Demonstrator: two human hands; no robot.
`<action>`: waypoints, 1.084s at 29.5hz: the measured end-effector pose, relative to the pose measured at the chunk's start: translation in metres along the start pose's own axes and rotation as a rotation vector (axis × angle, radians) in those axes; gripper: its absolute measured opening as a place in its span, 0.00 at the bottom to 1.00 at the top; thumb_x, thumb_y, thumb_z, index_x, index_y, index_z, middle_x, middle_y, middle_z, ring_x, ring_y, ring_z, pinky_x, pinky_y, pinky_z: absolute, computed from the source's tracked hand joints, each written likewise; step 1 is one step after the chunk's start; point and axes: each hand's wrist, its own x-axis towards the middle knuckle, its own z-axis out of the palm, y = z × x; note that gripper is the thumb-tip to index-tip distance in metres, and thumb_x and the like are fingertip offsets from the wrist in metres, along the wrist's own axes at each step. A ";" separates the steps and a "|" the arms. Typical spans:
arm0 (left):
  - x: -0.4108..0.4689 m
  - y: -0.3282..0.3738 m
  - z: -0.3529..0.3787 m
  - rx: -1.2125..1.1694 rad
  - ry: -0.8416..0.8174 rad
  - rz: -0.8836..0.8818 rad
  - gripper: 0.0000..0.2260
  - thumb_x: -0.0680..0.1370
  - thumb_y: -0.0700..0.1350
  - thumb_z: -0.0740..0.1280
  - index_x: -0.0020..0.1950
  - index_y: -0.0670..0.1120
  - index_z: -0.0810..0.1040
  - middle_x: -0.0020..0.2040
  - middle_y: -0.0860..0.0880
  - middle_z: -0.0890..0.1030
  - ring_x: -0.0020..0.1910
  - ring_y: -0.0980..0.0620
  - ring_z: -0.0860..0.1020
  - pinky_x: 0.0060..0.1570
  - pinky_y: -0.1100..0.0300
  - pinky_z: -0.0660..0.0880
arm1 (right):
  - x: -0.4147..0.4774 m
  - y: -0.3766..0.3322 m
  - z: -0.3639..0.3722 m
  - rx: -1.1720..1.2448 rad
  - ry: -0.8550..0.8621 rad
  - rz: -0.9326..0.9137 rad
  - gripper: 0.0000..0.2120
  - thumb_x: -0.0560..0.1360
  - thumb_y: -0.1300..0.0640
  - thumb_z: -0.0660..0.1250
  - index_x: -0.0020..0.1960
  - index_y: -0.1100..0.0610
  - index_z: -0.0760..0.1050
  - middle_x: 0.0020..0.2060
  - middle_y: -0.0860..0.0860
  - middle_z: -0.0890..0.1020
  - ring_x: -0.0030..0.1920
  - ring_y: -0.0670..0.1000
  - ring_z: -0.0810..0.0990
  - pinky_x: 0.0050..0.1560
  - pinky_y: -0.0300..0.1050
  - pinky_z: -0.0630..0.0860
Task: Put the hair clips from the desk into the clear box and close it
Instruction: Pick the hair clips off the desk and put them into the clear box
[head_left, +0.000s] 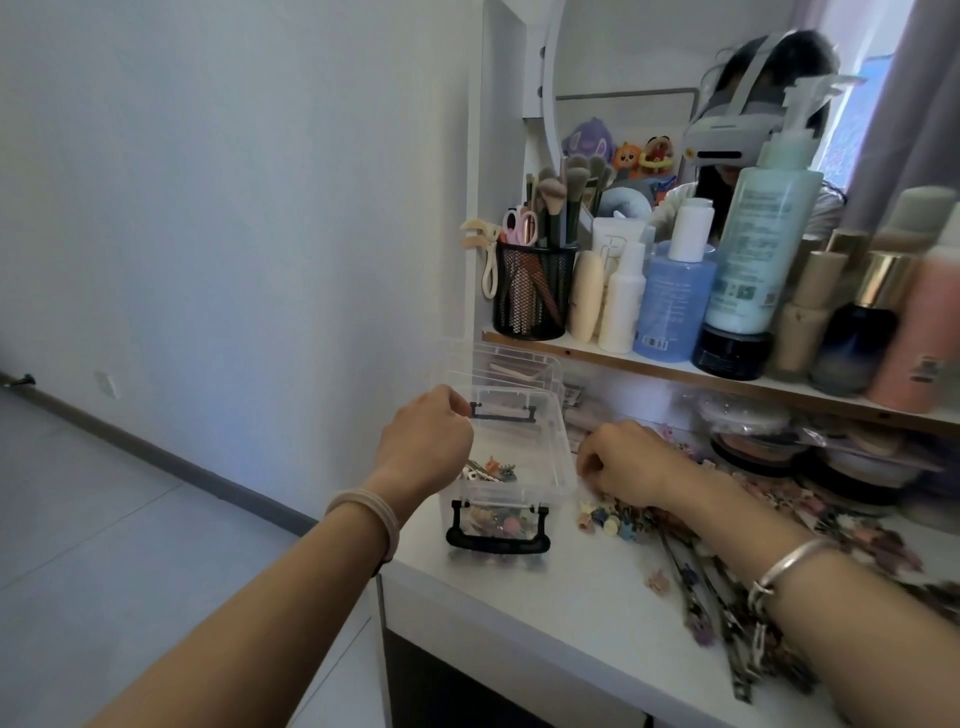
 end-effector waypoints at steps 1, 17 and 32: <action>0.000 0.000 0.000 0.000 -0.001 0.000 0.16 0.78 0.37 0.53 0.62 0.46 0.73 0.63 0.45 0.75 0.57 0.43 0.75 0.58 0.52 0.71 | -0.001 0.000 0.001 0.008 0.007 0.010 0.12 0.74 0.64 0.64 0.53 0.55 0.80 0.53 0.52 0.82 0.53 0.53 0.79 0.56 0.45 0.76; -0.002 0.004 0.002 -0.005 -0.010 -0.003 0.17 0.77 0.36 0.53 0.61 0.45 0.73 0.58 0.44 0.77 0.56 0.43 0.75 0.59 0.51 0.72 | -0.017 -0.036 -0.048 0.570 0.347 -0.057 0.09 0.75 0.56 0.66 0.53 0.55 0.80 0.46 0.46 0.80 0.46 0.42 0.76 0.43 0.32 0.70; 0.001 -0.003 -0.002 0.023 0.003 -0.005 0.17 0.77 0.36 0.53 0.62 0.45 0.73 0.62 0.45 0.76 0.57 0.43 0.75 0.58 0.53 0.71 | -0.019 -0.017 -0.015 0.168 -0.297 -0.058 0.11 0.74 0.48 0.65 0.39 0.53 0.78 0.35 0.47 0.78 0.39 0.47 0.75 0.46 0.42 0.73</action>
